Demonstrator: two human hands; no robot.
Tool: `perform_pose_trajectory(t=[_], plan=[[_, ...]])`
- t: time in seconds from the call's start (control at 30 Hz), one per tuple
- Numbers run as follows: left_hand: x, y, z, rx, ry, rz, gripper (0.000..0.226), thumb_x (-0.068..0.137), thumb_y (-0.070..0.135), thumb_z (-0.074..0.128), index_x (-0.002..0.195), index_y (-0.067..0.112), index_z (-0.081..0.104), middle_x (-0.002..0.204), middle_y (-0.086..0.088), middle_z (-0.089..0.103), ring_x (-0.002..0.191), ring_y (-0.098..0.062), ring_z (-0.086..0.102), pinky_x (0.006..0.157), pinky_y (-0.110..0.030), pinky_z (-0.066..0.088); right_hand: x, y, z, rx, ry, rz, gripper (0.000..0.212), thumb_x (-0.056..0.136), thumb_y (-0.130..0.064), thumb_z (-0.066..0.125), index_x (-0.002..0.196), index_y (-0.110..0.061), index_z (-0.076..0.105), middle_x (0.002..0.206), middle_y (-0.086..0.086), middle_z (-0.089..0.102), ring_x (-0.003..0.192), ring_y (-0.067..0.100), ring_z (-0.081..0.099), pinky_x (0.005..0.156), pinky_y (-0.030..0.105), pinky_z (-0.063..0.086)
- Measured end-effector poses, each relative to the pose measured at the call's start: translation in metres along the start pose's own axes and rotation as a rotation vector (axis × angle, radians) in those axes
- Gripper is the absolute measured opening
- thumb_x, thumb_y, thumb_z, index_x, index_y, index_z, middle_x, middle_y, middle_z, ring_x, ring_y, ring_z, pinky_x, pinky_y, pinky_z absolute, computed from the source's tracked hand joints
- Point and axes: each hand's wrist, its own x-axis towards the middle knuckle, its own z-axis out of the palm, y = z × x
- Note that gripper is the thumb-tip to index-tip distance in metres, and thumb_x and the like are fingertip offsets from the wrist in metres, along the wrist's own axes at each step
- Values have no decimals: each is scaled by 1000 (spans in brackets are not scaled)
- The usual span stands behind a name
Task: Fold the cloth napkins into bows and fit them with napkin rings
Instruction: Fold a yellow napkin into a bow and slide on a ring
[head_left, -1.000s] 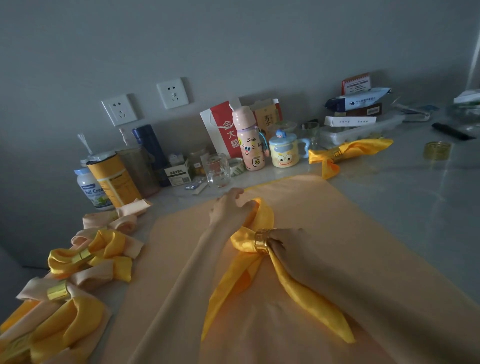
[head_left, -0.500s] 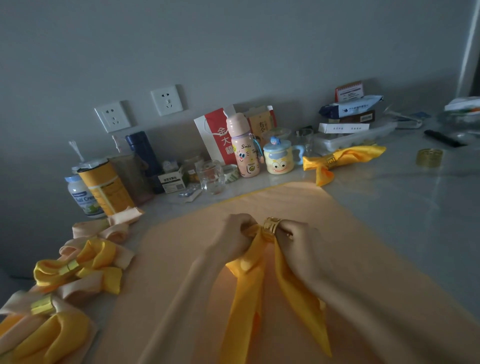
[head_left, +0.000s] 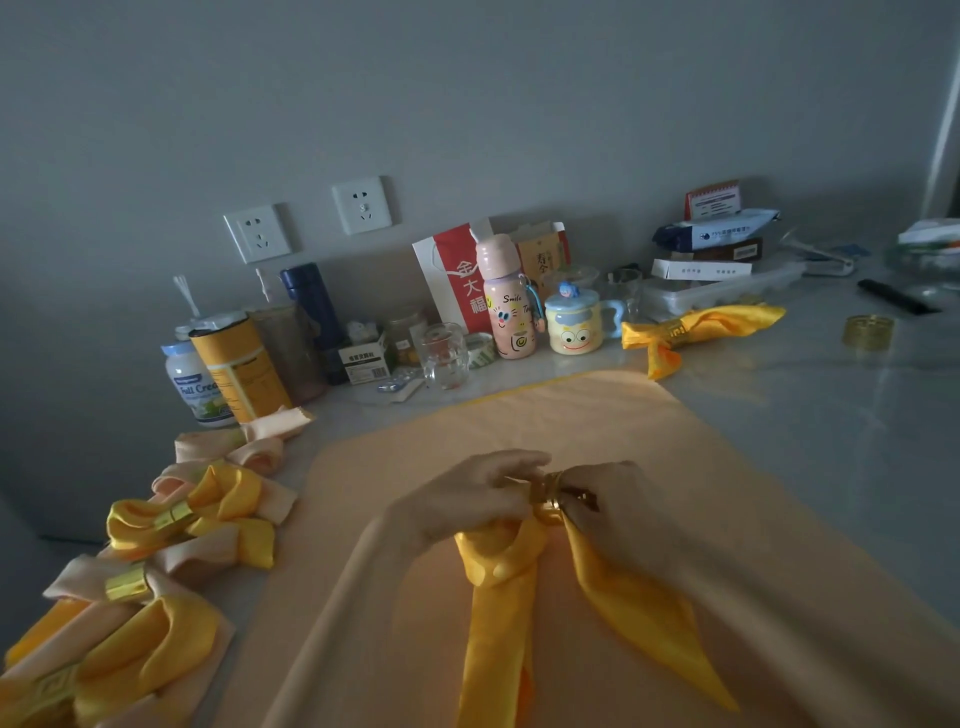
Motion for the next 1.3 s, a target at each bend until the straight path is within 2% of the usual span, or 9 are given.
perform_pose_trajectory(t=[0.2, 0.33, 0.5, 0.6, 0.8, 1.0, 1.1, 1.23, 1.3], plan=[[10, -2, 26, 137, 251, 250, 46, 70, 11, 78, 114, 14, 65, 104, 6, 64, 93, -2, 55, 89, -24, 45, -3, 3, 0, 20, 193, 7, 26, 75, -28, 49, 55, -16, 60, 52, 3, 58, 51, 16, 52, 51, 37, 38], [11, -1, 26, 195, 298, 228, 38, 70, 18, 80, 104, 18, 64, 94, 9, 62, 89, -9, 57, 79, -23, 45, -6, -2, -2, 77, 187, 32, 20, 75, -18, 56, 63, -14, 72, 64, 4, 67, 61, 13, 59, 51, 25, 38], [8, 5, 14, 361, 278, 147, 41, 65, 40, 81, 94, 27, 56, 93, 8, 60, 87, -14, 54, 75, -35, 47, 0, -11, -10, 311, 112, 283, 20, 84, -8, 64, 67, -8, 75, 63, 9, 69, 63, 16, 64, 57, 31, 46], [7, 11, 12, 324, 266, 161, 40, 64, 38, 82, 92, 26, 56, 91, 10, 59, 85, -12, 52, 74, -33, 46, -2, -19, -14, 220, 171, 221, 15, 83, -9, 67, 72, -12, 77, 69, 3, 72, 63, 9, 63, 60, 29, 48], [3, 20, 8, 385, 288, 188, 40, 65, 30, 82, 88, 25, 51, 89, 7, 59, 82, -14, 53, 70, -33, 45, -3, -19, -33, 500, 163, 423, 16, 87, -9, 63, 75, -7, 73, 34, -12, 48, 30, 2, 41, 37, 11, 29], [1, 13, -1, 375, 309, 157, 41, 65, 26, 82, 90, 22, 49, 89, 8, 56, 78, -13, 49, 66, -29, 42, -1, -9, -38, 1, 299, 15, 16, 86, -15, 64, 75, -14, 75, 48, -23, 54, 52, -1, 56, 50, 16, 39], [-3, 3, -9, 319, 323, 136, 42, 66, 29, 83, 95, 17, 55, 91, 7, 57, 81, -11, 51, 69, -27, 44, 0, -6, -38, 69, 304, -51, 12, 87, -19, 64, 83, -13, 74, 64, -19, 62, 59, -1, 58, 56, 16, 43], [-7, 0, -8, 263, 392, 168, 42, 67, 28, 83, 98, 20, 56, 94, 6, 59, 87, -16, 54, 75, -33, 46, 0, -16, -35, 559, 33, 395, 36, 91, -40, 53, 96, -6, 65, 92, 12, 67, 79, 18, 60, 70, 28, 42], [-8, 4, -4, 362, 444, 184, 43, 69, 29, 81, 102, 21, 54, 93, 7, 56, 85, -16, 53, 73, -34, 47, -2, -22, -37, 648, -116, 582, 46, 87, -55, 48, 89, -14, 68, 82, 6, 67, 75, 17, 59, 74, 30, 38]])
